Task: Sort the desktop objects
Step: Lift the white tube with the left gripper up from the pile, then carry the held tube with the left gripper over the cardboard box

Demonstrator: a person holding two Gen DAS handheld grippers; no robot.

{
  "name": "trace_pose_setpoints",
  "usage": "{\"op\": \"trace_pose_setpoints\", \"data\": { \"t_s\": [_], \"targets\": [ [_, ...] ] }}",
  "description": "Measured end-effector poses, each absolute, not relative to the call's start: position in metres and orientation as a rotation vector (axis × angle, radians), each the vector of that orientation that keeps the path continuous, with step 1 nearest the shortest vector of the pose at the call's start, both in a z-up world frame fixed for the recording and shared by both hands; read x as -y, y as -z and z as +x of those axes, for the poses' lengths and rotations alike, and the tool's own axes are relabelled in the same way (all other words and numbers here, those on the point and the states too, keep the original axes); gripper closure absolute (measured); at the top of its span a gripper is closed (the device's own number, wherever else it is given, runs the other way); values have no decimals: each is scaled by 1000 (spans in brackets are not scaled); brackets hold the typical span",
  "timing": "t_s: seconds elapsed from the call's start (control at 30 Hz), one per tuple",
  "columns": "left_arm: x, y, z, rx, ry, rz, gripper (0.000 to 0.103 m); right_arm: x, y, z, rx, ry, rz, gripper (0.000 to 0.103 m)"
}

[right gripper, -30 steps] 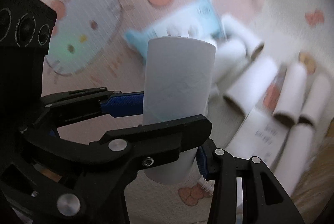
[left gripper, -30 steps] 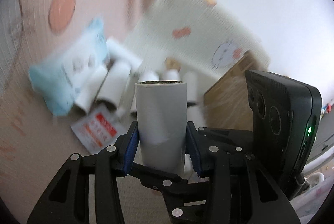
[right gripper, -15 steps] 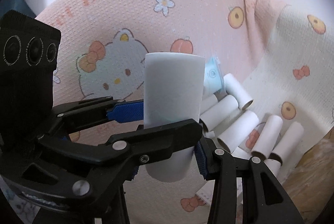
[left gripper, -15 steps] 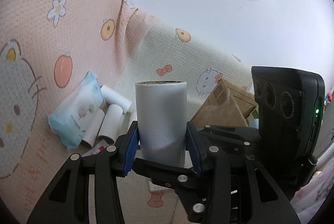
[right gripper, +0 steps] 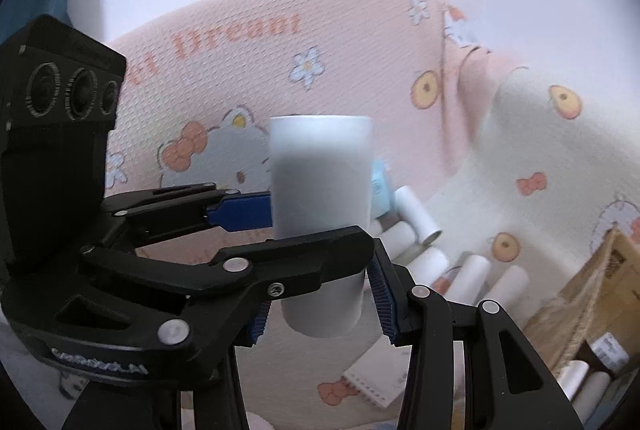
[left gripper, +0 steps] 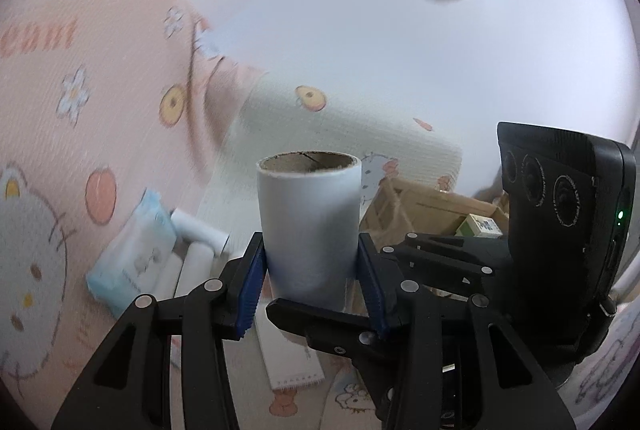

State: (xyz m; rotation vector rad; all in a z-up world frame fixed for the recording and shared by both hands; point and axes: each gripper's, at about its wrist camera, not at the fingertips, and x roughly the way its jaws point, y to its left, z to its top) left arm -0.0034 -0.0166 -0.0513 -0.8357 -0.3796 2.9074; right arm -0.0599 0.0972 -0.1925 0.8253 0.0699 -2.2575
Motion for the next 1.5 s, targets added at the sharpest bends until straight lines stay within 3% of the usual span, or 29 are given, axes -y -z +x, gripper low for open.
{"op": "trace_pose_setpoints", "data": {
  "t_s": [0.73, 1.5],
  "targets": [
    [-92, 10, -68, 77, -2740, -752, 55, -213, 148, -57, -30, 2505, 820, 62],
    [-175, 26, -138, -50, -2532, -957, 55, -299, 170, -60, 84, 2613, 988, 62]
  ]
}}
